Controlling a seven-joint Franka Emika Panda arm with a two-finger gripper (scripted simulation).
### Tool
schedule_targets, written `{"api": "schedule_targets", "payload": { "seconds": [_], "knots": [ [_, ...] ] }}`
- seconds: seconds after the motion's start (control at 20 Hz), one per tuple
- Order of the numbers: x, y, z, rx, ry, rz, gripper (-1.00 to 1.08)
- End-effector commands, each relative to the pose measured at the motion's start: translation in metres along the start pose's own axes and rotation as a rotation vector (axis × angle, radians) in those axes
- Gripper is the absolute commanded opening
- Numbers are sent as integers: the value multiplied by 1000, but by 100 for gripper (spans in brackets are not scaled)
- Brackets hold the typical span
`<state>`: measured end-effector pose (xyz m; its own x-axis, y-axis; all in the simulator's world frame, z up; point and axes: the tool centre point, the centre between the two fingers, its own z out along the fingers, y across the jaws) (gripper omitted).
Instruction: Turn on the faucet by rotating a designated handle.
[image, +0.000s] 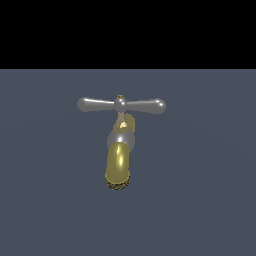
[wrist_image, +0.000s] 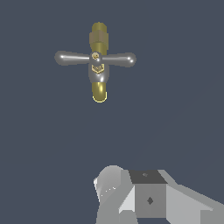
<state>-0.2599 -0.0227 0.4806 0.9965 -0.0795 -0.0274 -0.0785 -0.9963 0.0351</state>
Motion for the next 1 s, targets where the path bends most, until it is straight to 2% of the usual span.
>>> {"api": "schedule_targets", "payload": {
  "seconds": [0.0, 0.5, 0.95],
  "knots": [
    [0, 0, 0, 0, 0, 0, -100],
    [3, 6, 11, 0, 2, -64, -100],
    [13, 19, 41, 1, 7, -231, -100]
  ]
}}
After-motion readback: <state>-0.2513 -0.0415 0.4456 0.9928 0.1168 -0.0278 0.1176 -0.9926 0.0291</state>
